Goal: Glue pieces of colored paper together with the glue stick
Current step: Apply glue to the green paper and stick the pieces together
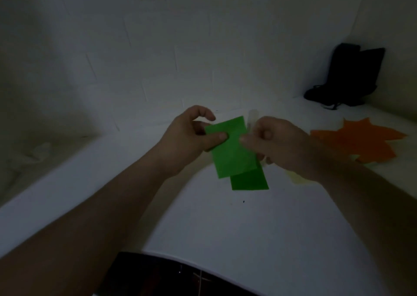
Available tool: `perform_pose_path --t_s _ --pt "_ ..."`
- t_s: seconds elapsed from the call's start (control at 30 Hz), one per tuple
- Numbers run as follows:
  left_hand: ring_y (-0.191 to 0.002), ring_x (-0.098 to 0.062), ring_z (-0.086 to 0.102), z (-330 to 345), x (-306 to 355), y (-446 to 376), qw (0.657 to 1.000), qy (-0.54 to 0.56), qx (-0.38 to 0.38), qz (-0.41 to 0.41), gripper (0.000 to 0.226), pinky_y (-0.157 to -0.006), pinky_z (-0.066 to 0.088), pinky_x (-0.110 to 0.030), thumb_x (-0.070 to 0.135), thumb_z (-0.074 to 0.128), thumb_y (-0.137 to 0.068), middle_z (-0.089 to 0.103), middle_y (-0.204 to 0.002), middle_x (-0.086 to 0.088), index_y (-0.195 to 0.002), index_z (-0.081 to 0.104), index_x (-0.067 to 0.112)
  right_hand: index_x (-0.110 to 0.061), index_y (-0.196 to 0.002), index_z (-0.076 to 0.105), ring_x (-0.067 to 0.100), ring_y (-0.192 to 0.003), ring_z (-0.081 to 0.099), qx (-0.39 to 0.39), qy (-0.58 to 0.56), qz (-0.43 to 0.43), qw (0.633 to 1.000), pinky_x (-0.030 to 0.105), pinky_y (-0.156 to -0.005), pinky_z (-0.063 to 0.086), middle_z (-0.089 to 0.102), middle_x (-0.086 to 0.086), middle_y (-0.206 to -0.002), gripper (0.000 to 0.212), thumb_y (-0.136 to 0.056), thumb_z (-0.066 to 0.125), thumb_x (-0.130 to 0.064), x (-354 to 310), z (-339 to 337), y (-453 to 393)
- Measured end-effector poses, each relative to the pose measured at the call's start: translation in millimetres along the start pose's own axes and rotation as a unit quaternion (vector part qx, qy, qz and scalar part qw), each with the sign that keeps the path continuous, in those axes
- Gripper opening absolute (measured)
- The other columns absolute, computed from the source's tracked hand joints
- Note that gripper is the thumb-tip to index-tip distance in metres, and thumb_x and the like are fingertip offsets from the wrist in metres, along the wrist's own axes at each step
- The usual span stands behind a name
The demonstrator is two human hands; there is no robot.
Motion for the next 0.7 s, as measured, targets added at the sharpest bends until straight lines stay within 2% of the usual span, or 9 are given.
perform_pose_path --t_s 0.07,0.13,0.2,0.27,0.37,0.47,0.57,0.63,0.7 --pt "-0.074 -0.028 0.063 18 -2 -5 1.000 0.013 -0.001 0.004 0.036 -0.068 0.053 -0.039 0.003 0.079 -0.086 0.067 -0.082 -0.013 -0.104 0.052 0.019 -0.019 -0.076 0.047 0.017 -0.065 0.056 -0.003 0.035 -0.028 0.999 0.044 -0.061 0.050 0.057 0.005 -0.071 0.037 -0.085 0.082 -0.026 -2 -1 1" --pt "-0.081 -0.033 0.068 29 -7 -3 0.999 0.044 0.002 0.007 0.035 -0.075 0.058 -0.045 0.003 0.072 -0.093 0.067 -0.097 -0.017 -0.108 0.047 0.022 -0.020 -0.074 0.043 0.005 -0.057 0.050 0.031 0.057 -0.049 0.997 0.034 -0.055 0.047 0.052 0.000 -0.067 0.042 -0.081 0.084 -0.017 5 -6 5" --pt "-0.086 -0.035 0.070 34 -11 1 0.999 0.039 -0.005 0.018 0.031 -0.080 0.060 -0.048 0.007 0.067 -0.098 0.065 -0.106 -0.019 -0.109 0.048 0.028 -0.020 -0.073 0.042 0.001 -0.053 0.051 0.065 -0.010 -0.031 0.997 0.024 -0.051 0.045 0.051 -0.004 -0.064 0.044 -0.081 0.084 -0.012 20 -10 10" --pt "-0.088 -0.030 0.070 36 -10 6 0.999 0.002 -0.028 0.037 0.028 -0.079 0.059 -0.042 0.009 0.065 -0.099 0.063 -0.112 -0.022 -0.110 0.049 0.030 -0.019 -0.073 0.039 0.005 -0.054 0.055 0.080 -0.085 -0.015 0.993 0.028 -0.052 0.049 0.050 -0.006 -0.059 0.045 -0.084 0.081 -0.007 32 -12 10" --pt "-0.086 -0.023 0.067 39 -7 10 0.995 -0.040 -0.070 0.064 0.022 -0.074 0.055 -0.036 0.003 0.063 -0.099 0.063 -0.107 -0.023 -0.107 0.055 0.022 -0.018 -0.071 0.037 0.008 -0.054 0.056 0.084 -0.128 -0.028 0.988 0.026 -0.052 0.051 0.048 -0.009 -0.053 0.046 -0.086 0.079 -0.005 34 -14 9" --pt "-0.085 -0.026 0.070 47 -14 15 0.987 -0.081 -0.122 0.065 0.009 -0.080 0.059 -0.041 0.008 0.067 -0.094 0.073 -0.095 -0.007 -0.098 0.071 0.015 -0.018 -0.068 0.041 0.012 -0.055 0.058 0.057 -0.095 -0.027 0.994 0.027 -0.051 0.053 0.048 -0.006 -0.057 0.045 -0.085 0.082 -0.011 35 -7 11" --pt "-0.094 -0.039 0.072 43 -24 13 0.978 -0.156 -0.131 0.047 0.016 -0.090 0.058 -0.057 0.026 0.074 -0.089 0.077 -0.100 -0.008 -0.104 0.079 0.028 -0.027 -0.065 0.044 0.011 -0.058 0.059 0.007 -0.037 -0.062 0.997 0.035 -0.055 0.059 0.049 -0.011 -0.057 0.045 -0.085 0.082 -0.014 32 2 14" --pt "-0.095 -0.038 0.072 43 -27 13 0.974 -0.175 -0.141 0.041 0.020 -0.088 0.058 -0.057 0.028 0.078 -0.087 0.078 -0.101 -0.008 -0.107 0.079 0.033 -0.024 -0.067 0.045 0.008 -0.057 0.056 -0.007 -0.019 -0.086 0.996 0.035 -0.057 0.058 0.051 -0.010 -0.059 0.042 -0.085 0.082 -0.011 28 -1 16" --pt "-0.094 -0.032 0.074 45 -26 14 0.971 -0.185 -0.150 0.037 0.024 -0.090 0.059 -0.051 0.023 0.083 -0.087 0.078 -0.102 -0.006 -0.109 0.079 0.032 -0.023 -0.073 0.050 0.011 -0.059 0.055 -0.019 0.001 -0.104 0.994 0.040 -0.060 0.055 0.052 -0.009 -0.064 0.037 -0.083 0.083 -0.010 25 -2 18"
Point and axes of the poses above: each hand's wrist, its own y-axis away from the middle knuckle, its own z-axis out of the palm, x = y × z, the point moved 10 cm from there along -y, towards the middle knuckle
